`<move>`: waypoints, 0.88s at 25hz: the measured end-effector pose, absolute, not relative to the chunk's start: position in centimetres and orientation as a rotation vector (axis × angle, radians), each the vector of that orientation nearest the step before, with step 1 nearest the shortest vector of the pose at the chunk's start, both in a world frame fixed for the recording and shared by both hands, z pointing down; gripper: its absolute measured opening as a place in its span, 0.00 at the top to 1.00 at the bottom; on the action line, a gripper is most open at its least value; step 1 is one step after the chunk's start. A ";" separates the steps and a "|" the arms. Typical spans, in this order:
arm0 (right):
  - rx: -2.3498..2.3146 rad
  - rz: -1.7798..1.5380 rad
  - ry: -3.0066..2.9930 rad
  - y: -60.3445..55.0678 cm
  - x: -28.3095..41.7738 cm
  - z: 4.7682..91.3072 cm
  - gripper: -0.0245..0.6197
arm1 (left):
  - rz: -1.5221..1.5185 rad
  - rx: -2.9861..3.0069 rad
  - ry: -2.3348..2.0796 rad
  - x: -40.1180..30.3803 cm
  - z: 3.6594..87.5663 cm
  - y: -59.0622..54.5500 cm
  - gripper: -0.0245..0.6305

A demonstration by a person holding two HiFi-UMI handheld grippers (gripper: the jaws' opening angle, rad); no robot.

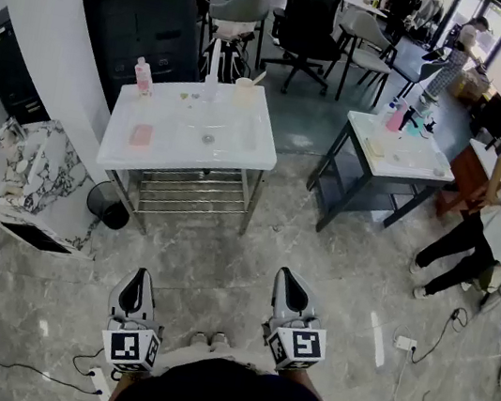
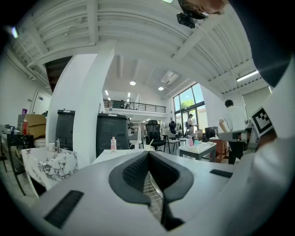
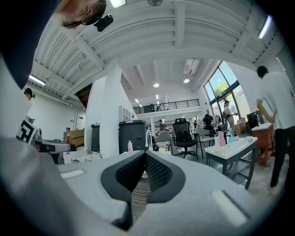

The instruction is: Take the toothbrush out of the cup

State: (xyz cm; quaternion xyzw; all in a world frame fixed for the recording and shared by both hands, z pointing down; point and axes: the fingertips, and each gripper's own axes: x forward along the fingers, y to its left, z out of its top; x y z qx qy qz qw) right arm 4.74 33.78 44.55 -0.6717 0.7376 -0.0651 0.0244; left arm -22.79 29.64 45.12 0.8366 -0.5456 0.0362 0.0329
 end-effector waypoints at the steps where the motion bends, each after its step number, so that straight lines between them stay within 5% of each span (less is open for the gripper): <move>1: -2.080 -0.186 2.288 33.6 4.8 44.6 0.95 | 0.109 2.575 -1.678 -22.7 44.9 29.5 0.96; 22: -2.072 -0.158 2.320 31.7 4.6 44.9 0.95 | 0.113 2.542 -1.711 -23.6 45.3 28.1 0.96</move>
